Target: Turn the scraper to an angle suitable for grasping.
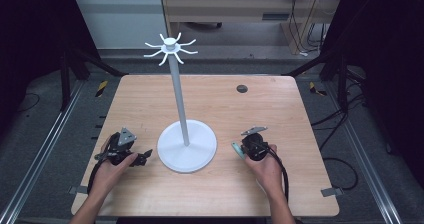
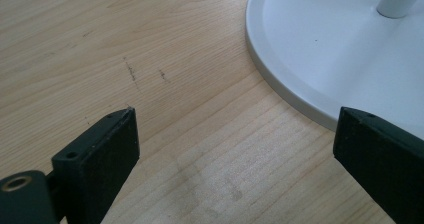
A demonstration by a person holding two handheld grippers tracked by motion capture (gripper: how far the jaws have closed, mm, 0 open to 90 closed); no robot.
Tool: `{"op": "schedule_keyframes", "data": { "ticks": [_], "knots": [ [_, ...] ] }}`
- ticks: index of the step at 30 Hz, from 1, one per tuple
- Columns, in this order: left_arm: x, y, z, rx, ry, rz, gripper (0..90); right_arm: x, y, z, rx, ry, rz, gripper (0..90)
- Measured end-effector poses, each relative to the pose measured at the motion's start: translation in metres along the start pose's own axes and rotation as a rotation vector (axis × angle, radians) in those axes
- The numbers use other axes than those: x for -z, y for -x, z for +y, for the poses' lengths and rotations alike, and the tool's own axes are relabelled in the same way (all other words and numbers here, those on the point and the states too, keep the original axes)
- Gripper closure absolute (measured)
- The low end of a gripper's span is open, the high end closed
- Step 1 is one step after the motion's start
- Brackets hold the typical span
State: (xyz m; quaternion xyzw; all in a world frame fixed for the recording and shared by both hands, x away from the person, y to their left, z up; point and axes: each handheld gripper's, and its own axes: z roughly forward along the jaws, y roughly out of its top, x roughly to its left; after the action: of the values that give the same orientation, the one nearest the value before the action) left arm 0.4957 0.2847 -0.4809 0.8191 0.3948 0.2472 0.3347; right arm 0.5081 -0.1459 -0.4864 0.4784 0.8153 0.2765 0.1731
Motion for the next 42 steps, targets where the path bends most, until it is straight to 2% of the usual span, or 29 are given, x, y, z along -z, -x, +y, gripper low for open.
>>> {"op": "schedule_keyframes", "data": {
  "ticks": [1,2,4,9,10,13,18,19,23,24,25,34,42],
  "knots": [
    [0.000,0.000,0.000,0.000,0.000,0.000,4.2,0.000,-0.003,0.000,0.001,-0.005,0.023,90.0],
    [0.000,0.000,0.000,-0.001,-0.001,0.000,4.2,0.000,-0.005,0.000,0.023,-0.005,0.023,90.0],
    [0.000,0.000,0.000,-0.001,-0.002,-0.001,4.2,0.001,-0.009,0.000,0.034,-0.007,0.052,90.0],
    [0.001,-0.001,-0.001,-0.001,-0.001,0.002,4.2,0.007,-0.011,0.005,0.043,0.004,0.051,90.0],
    [0.001,-0.001,-0.001,0.000,-0.003,0.000,4.2,0.013,-0.013,0.009,0.040,0.009,0.053,90.0],
    [0.001,-0.001,-0.001,0.000,-0.003,-0.001,4.2,0.017,-0.016,0.013,0.058,0.003,0.053,89.4],
    [0.001,0.000,-0.001,0.000,-0.004,-0.002,4.2,0.021,-0.024,0.027,0.104,-0.068,0.046,81.4],
    [0.001,0.000,-0.001,0.002,-0.002,-0.004,4.2,0.018,-0.025,0.033,0.125,-0.118,0.039,76.8],
    [0.002,-0.002,-0.001,0.007,0.001,-0.007,4.2,0.015,-0.027,0.038,0.142,-0.162,0.034,73.2],
    [0.002,-0.002,-0.001,0.008,0.001,-0.011,4.2,0.013,-0.029,0.042,0.148,-0.190,0.036,70.8],
    [0.001,-0.002,-0.002,0.009,0.000,-0.014,4.2,0.011,-0.029,0.043,0.161,-0.200,0.037,69.5],
    [0.001,-0.001,-0.001,0.007,0.000,-0.021,4.1,-0.001,-0.032,0.050,0.161,-0.284,0.037,62.8],
    [0.001,-0.001,-0.001,0.006,-0.001,-0.022,4.1,-0.009,-0.031,0.052,0.171,-0.320,0.048,66.0]
  ]
}}
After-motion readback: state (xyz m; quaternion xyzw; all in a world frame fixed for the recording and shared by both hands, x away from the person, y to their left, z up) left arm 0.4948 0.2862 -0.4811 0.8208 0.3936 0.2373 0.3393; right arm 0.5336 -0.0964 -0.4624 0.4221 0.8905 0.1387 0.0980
